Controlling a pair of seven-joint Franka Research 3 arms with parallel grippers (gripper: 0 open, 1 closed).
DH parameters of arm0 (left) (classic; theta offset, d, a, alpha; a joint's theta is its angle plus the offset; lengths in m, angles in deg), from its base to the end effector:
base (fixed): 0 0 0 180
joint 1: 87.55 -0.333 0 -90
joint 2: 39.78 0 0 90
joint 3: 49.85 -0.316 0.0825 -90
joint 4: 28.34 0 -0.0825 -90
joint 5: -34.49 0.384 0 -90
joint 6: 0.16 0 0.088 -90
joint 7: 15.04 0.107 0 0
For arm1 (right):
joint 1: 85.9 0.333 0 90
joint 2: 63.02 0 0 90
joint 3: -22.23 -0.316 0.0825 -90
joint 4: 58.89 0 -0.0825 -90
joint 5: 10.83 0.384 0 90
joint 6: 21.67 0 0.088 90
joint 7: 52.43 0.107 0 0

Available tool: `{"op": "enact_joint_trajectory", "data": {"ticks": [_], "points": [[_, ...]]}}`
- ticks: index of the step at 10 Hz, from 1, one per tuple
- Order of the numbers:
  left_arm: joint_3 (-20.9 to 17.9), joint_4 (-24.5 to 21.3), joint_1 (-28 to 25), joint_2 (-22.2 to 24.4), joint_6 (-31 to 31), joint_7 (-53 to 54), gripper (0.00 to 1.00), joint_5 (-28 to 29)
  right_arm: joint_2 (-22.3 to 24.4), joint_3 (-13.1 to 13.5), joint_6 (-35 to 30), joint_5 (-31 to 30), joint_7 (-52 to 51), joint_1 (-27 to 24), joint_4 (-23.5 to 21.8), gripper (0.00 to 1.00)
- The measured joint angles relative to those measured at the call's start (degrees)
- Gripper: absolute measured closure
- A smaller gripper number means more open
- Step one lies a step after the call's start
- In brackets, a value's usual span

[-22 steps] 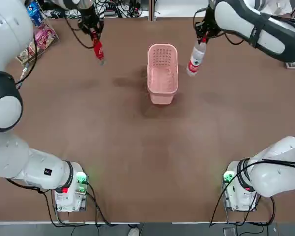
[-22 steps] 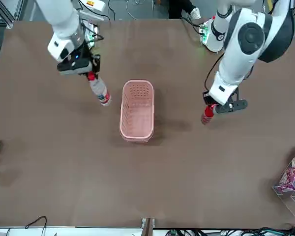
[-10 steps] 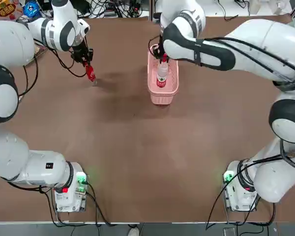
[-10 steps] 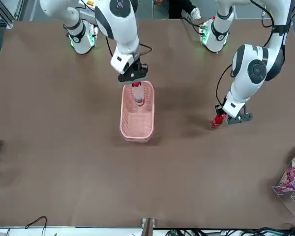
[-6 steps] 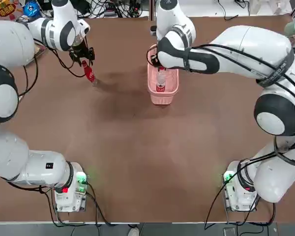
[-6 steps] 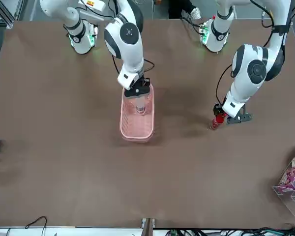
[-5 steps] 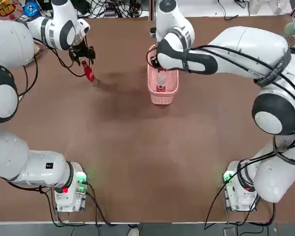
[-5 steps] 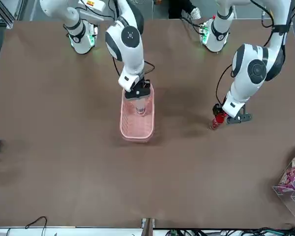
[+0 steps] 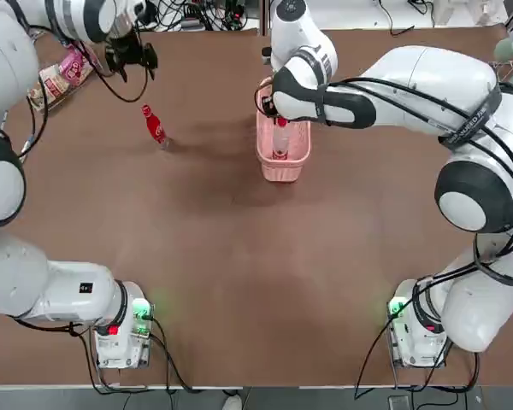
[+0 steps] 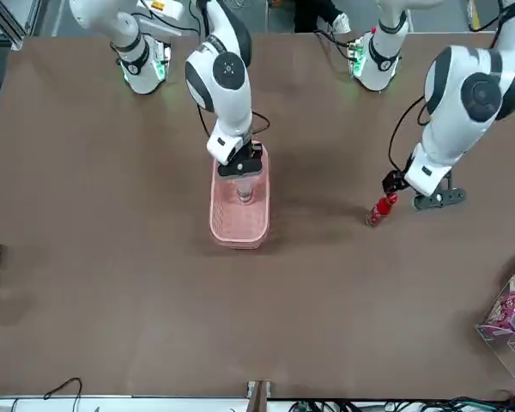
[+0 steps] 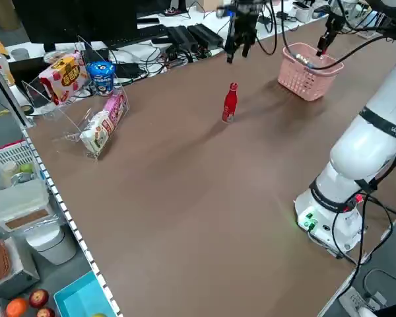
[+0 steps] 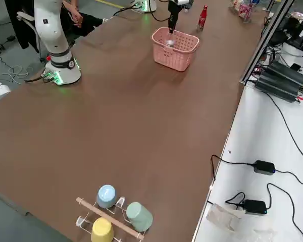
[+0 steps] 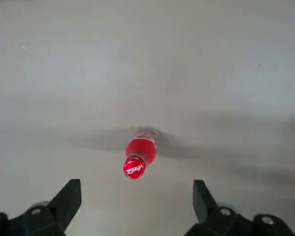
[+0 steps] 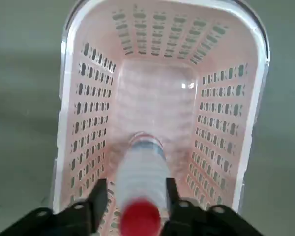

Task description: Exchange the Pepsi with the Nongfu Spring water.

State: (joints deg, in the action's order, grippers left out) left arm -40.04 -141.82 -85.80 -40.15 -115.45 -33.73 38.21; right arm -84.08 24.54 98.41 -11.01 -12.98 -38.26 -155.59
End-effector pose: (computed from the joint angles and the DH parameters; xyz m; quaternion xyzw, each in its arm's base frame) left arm 0.5492 -0.1083 0.4641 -0.9983 -0.0487 -0.0197 0.0247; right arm 0.4630 0.4718 0.3892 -0.9983 -0.0535 -0.0208 0.0074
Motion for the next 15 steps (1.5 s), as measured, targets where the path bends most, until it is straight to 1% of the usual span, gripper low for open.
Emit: {"op": "enact_joint_trajectory", "data": {"ticks": [2, 3, 5, 6, 7, 8, 9, 10, 11, 13, 15], "points": [[0.00, 3.97, 0.00, 0.17, 3.97, 0.40, 0.00, -0.02, 0.00, 0.08, 0.00, -0.02, 0.31, 0.00, 0.30, 0.26], [0.01, 6.11, 0.00, 0.23, 7.00, 0.48, 0.00, -0.02, 0.00, 0.16, -0.02, -0.02, 0.34, 0.00, 0.30, 0.17], [0.01, 10.51, -0.01, 0.60, 12.27, 0.59, 0.00, -0.51, 0.00, 0.30, -0.24, -0.02, 0.39, -0.01, 0.30, 0.15], [-0.08, 12.40, -0.05, 1.12, 14.30, 0.79, 0.00, -2.09, 0.00, 0.45, -0.41, -0.02, 0.47, -0.04, 0.33, 0.14], [-0.46, 13.93, -0.06, 1.89, 16.05, 2.29, 0.00, -3.89, 0.04, 0.73, -0.47, -0.02, 1.25, -0.28, 0.51, 0.04], [-1.19, 15.31, -0.08, 2.49, 17.79, 5.30, 0.00, -4.72, 0.17, 1.02, -0.54, -0.02, 1.95, -1.03, 1.12, 0.00], [-2.02, 17.07, -0.10, 2.81, 20.17, 8.07, 0.00, -5.24, 0.53, 1.22, -0.58, -0.09, 1.93, -2.52, 1.83, 0.00], [-2.78, 19.43, -0.09, 2.92, 23.21, 9.83, 0.00, -5.49, 1.15, 1.30, -0.73, -0.23, -0.48, -5.22, 2.30, 0.00], [-3.31, 22.26, -0.19, 2.88, 25.64, 10.96, 0.00, -5.50, 1.67, 1.46, -0.93, -0.29, -5.80, -8.88, 2.55, 0.00], [-3.54, 27.14, -1.53, 2.40, 28.07, 12.72, 0.00, -5.51, 2.29, 1.72, -0.96, -0.29, -18.61, -18.24, 2.74, 0.00], [-3.81, 28.69, -2.30, 1.85, 28.81, 15.13, 0.00, -5.51, 3.28, 1.82, -1.88, -0.29, -27.94, -25.73, 3.04, 0.00]]}}
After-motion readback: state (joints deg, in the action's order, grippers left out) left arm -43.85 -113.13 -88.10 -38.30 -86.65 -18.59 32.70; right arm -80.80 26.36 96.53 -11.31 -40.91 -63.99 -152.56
